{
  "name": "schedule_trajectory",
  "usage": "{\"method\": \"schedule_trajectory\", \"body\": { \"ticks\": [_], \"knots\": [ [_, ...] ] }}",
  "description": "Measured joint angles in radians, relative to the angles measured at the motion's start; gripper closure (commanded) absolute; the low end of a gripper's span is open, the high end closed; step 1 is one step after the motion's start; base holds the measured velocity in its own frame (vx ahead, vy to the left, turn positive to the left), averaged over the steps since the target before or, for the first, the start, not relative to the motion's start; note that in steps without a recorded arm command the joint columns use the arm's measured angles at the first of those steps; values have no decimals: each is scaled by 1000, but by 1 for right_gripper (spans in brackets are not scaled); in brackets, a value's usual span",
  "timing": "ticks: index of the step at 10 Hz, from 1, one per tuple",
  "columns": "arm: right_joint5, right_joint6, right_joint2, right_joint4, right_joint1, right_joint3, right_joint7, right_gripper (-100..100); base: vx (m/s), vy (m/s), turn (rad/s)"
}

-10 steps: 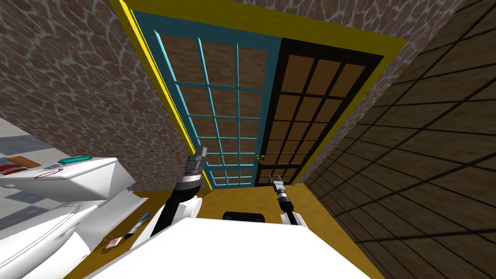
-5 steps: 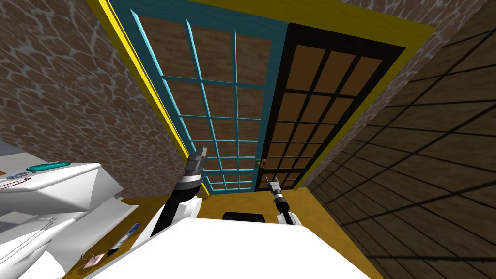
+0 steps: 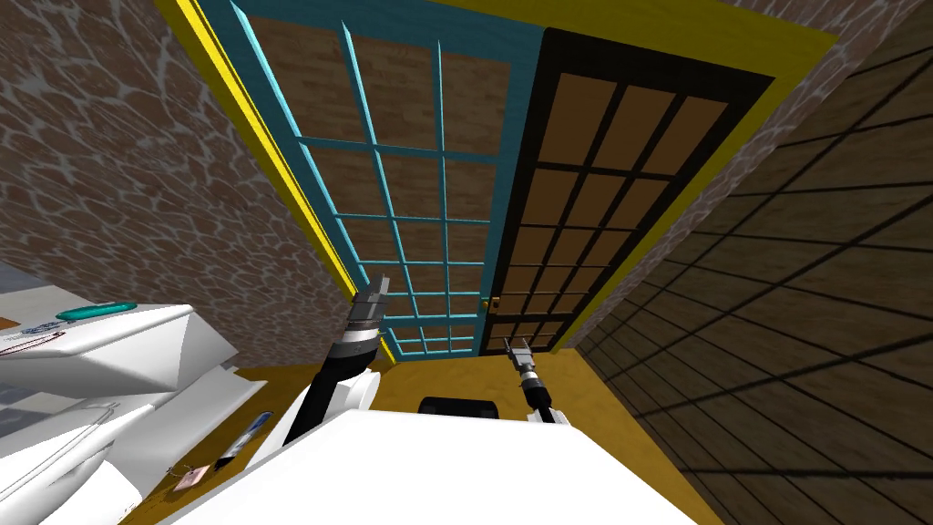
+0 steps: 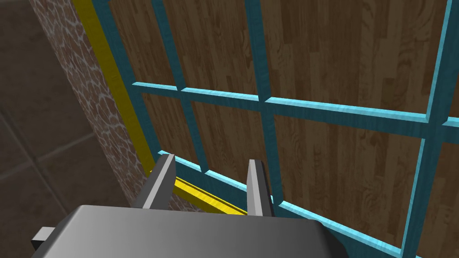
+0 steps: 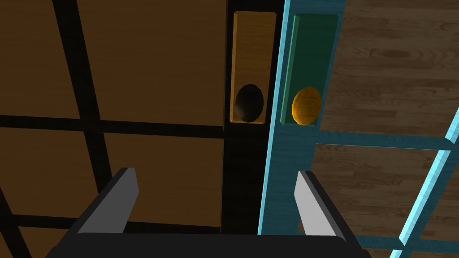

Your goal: Pull the door open

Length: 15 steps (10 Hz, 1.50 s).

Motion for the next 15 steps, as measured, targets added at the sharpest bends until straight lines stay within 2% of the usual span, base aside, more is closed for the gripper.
{"method": "schedule_trajectory", "body": {
  "ticks": [1, 3, 4, 5, 6, 7, 8, 9, 10, 11, 12, 13, 14, 15],
  "knots": [
    [-9, 6, -11, 9, 8, -8, 2, -100, -188, -8, 11],
    [-31, 16, -25, 9, 47, -24, 14, -100, -194, -17, 18],
    [-45, 28, -39, 8, 64, -33, 16, -100, -174, -37, 33],
    [-65, 31, -60, 33, 71, -48, 20, -100, -166, -41, 36],
    [-78, 39, -65, 26, 92, -56, 25, -100, -153, -59, 40],
    [-101, 17, -87, 85, 92, -77, 41, -100, -102, -44, 18],
    [-108, 20, -88, 74, 104, -80, 45, -100, -106, -26, 57],
    [-121, 37, -93, 67, 116, -87, 47, -100, -121, -48, 75],
    [-138, 43, -94, 75, 129, -98, 59, -100, -105, -50, 95],
    [-155, 51, -106, 65, 155, -105, 57, -100, -90, -49, 100],
    [-175, 53, -117, 85, 155, -117, 64, -100, -71, -48, 99],
    [-191, 59, -114, 88, 160, -126, 78, -100, -45, -44, 127],
    [-207, 71, -116, 71, 179, -130, 82, -100, -18, -30, 39],
    [-216, 71, -124, 83, 176, -135, 84, -100, 8, -23, 133]
  ]
}}
